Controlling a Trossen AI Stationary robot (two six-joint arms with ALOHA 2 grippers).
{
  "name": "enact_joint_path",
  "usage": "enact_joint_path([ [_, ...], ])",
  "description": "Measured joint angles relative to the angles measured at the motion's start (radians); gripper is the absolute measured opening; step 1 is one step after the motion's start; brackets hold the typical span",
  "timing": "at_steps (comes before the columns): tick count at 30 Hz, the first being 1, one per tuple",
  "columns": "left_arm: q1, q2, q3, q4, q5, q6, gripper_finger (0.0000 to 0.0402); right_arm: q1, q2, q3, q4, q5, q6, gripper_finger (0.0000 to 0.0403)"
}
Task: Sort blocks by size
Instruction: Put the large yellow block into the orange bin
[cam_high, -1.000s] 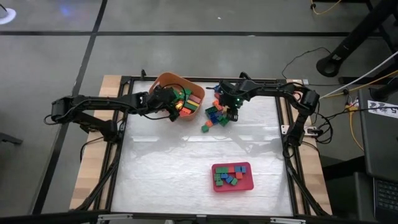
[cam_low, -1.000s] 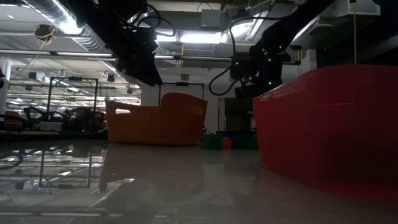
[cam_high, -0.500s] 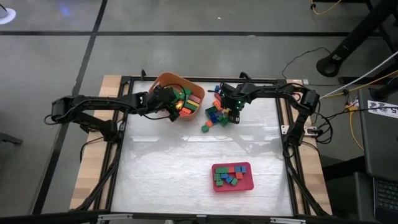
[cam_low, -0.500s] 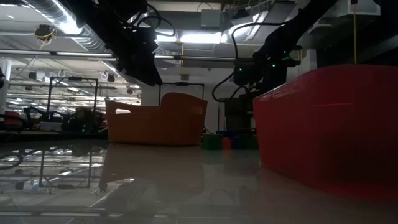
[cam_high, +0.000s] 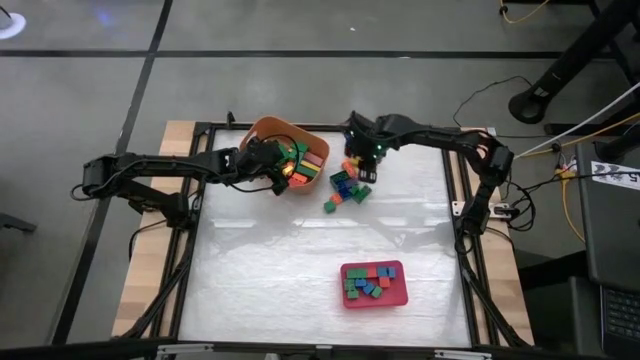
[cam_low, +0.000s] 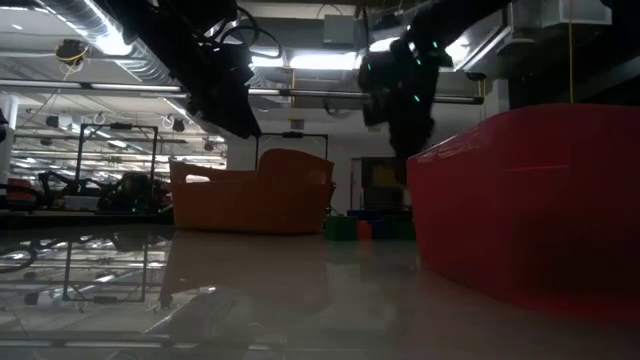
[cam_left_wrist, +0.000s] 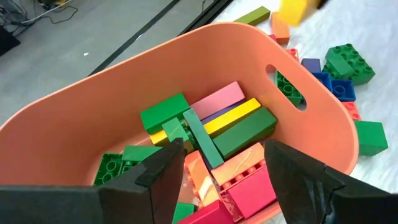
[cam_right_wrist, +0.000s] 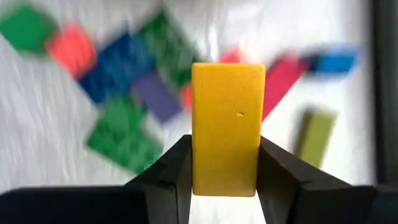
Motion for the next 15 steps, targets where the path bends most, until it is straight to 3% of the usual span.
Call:
enact_joint_path([
  [3,0.000,0.000,0.000,0.000,0.000,0.000,0.0210,0.025,-0.002,0.058,0.096,-0.001,-0.022,0.0136],
  [10,0.000,0.000,0.000,0.000,0.000,0.000,0.0210,0.074,0.018,0.063,0.500,-0.043,-0.056,0.0138],
  [15,0.000,0.000,0.000,0.000,0.000,-0.027,0.0210,0.084,0.054,0.061,0.613,-0.036,-0.051,0.0161],
])
